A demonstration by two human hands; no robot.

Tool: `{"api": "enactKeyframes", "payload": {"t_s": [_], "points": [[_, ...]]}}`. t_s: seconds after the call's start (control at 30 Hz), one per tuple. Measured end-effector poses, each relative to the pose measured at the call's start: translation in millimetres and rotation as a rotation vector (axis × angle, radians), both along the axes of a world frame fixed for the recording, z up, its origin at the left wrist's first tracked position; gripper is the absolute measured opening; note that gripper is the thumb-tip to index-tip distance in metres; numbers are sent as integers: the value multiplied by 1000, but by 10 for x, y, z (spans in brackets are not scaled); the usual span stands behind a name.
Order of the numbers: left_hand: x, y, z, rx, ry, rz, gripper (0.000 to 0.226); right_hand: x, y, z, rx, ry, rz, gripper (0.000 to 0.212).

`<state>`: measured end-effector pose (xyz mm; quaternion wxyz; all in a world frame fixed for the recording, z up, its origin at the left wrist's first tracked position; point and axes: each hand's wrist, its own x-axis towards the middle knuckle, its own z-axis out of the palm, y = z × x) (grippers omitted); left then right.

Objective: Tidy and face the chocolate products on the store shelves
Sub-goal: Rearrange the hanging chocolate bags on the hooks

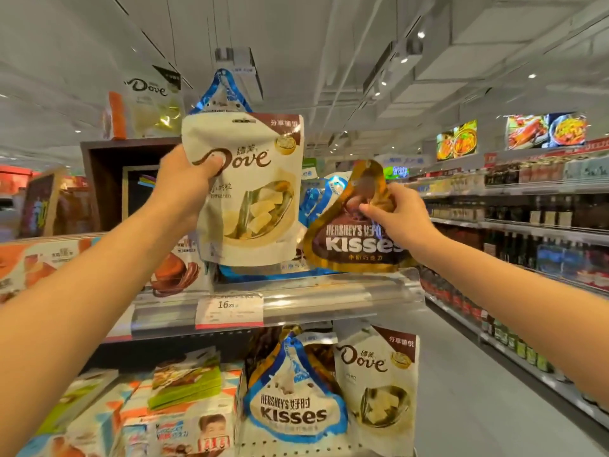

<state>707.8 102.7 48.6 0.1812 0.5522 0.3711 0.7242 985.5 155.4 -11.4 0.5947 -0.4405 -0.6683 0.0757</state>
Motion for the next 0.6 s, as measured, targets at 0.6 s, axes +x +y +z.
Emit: {"api": "enactKeyframes", "payload": {"t_s": [0.6], "points": [[-161, -865, -1133, -178, 439, -292, 16, -479, -1035, -736, -1, -291, 91, 16]]}}
